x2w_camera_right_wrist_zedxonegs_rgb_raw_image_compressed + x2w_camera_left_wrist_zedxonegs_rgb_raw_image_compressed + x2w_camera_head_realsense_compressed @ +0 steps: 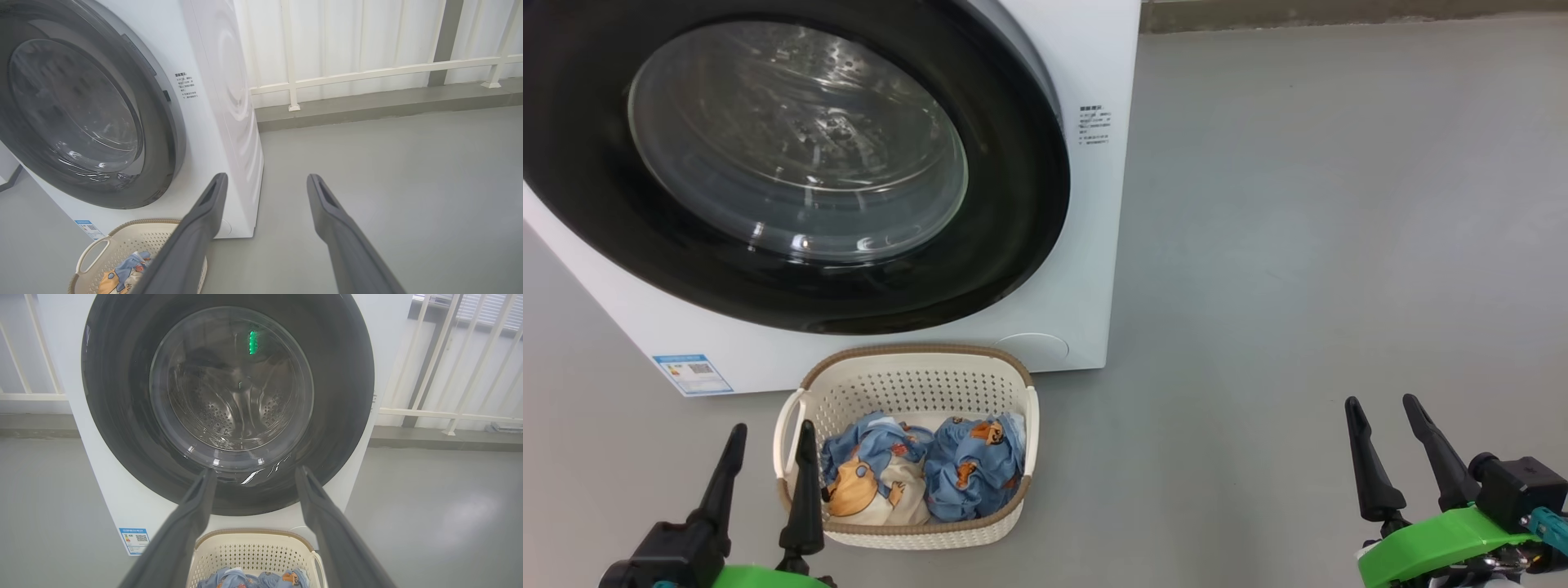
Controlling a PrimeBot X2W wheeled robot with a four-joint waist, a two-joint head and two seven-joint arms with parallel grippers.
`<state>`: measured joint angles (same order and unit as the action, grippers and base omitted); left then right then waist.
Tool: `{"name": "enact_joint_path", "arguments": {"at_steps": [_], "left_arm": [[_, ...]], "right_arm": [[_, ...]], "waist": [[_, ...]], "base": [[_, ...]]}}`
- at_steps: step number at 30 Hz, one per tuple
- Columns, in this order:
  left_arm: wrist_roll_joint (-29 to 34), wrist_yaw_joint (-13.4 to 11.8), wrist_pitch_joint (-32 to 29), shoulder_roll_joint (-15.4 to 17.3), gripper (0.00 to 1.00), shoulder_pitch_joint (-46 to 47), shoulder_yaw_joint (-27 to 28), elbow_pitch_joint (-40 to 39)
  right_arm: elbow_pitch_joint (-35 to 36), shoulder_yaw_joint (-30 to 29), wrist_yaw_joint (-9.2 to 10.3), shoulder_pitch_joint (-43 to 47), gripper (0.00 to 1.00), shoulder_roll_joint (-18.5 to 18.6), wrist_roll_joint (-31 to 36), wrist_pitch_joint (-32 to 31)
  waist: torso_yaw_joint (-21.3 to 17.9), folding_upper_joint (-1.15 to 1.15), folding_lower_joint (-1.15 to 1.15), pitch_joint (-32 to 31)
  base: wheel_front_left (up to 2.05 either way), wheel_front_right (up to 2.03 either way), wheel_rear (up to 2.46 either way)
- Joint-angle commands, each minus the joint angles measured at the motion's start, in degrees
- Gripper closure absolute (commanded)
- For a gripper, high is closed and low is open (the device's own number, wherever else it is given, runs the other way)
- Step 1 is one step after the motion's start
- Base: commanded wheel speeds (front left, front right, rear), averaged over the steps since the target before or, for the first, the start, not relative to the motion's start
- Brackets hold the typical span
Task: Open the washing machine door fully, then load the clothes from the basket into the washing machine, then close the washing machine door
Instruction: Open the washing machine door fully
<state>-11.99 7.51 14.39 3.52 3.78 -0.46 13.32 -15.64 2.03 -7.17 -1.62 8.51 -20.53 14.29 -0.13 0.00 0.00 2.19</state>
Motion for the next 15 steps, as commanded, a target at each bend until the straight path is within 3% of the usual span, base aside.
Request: {"name": "enact_joint_path", "arguments": {"at_steps": [1, 9, 10, 11, 12, 13, 15], "left_arm": [[-0.49, -0.02, 0.61, 0.69, 0.0, 2.08, 1.6, -1.48], [-0.85, -0.02, 0.61, 0.8, 0.0, 2.15, 0.86, -1.25], [-0.92, -0.02, 0.61, 0.79, 0.0, 2.14, 0.79, -1.19], [-0.97, -0.02, 0.61, 0.76, 0.0, 2.1, 0.72, -1.14], [-1.05, -0.02, 0.61, 0.72, 0.0, 2.02, 0.64, -1.08], [-1.19, -0.02, 0.61, 0.66, 0.0, 1.9, 0.56, -0.98], [-1.45, -0.02, 0.61, 0.51, 0.0, 1.67, 0.41, -0.85]], "right_arm": [[1.42, 1.32, -0.32, -1.31, 0.0, 0.69, 0.51, 0.71], [1.77, 1.4, -0.32, -1.33, 0.0, 0.46, 0.15, 0.71], [1.65, 1.53, -0.32, -1.38, 0.1, 0.35, -0.34, 0.71], [1.5, 1.58, -0.32, -1.52, 0.56, 0.27, -0.96, 0.71], [1.4, 1.61, -0.32, -1.77, 0.82, 0.28, -1.39, 0.71], [1.41, 1.53, -0.32, -2.12, 1.0, 0.27, -1.72, 0.71], [1.67, 1.18, -0.32, -2.98, 1.0, -0.12, -2.56, 0.71]], "waist": [[0.04, 0.0, 0.0, -0.09], [0.46, 0.0, 0.0, 0.11], [0.53, 0.0, 0.0, 0.14], [0.59, 0.0, 0.0, 0.15], [0.63, 0.0, 0.0, 0.16], [0.66, 0.0, 0.0, 0.14], [0.74, 0.0, 0.0, 0.02]], "base": [[0.26, 0.26, -0.52], [0.04, 0.04, -0.08], [0.0, 0.0, 0.0], [0.0, 0.0, 0.0], [0.0, 0.0, 0.0], [0.0, 0.0, 0.0], [0.0, 0.0, 0.0]]}}
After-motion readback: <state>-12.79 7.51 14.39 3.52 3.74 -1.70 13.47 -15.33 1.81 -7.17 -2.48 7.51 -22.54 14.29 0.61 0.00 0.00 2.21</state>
